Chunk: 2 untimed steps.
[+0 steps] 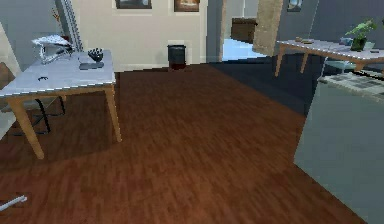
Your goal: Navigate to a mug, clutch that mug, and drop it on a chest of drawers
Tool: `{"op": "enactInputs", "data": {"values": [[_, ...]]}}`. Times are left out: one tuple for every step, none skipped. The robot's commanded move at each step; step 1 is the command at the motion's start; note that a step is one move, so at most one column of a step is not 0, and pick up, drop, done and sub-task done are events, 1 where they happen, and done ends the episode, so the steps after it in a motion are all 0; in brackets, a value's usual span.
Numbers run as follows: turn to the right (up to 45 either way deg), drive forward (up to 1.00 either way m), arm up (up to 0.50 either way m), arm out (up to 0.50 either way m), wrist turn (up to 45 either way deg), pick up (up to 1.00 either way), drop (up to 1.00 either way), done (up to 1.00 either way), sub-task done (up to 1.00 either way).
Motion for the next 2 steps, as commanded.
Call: {"op": "enactInputs", "data": {"values": [[-45.0, 0.00, 0.00, 0.00, 0.0, 0.00, 0.00, 0.00, 0.00], [-45.0, 0.00, 0.00, 0.00, 0.0, 0.00, 0.00, 0.00, 0.00]]}}
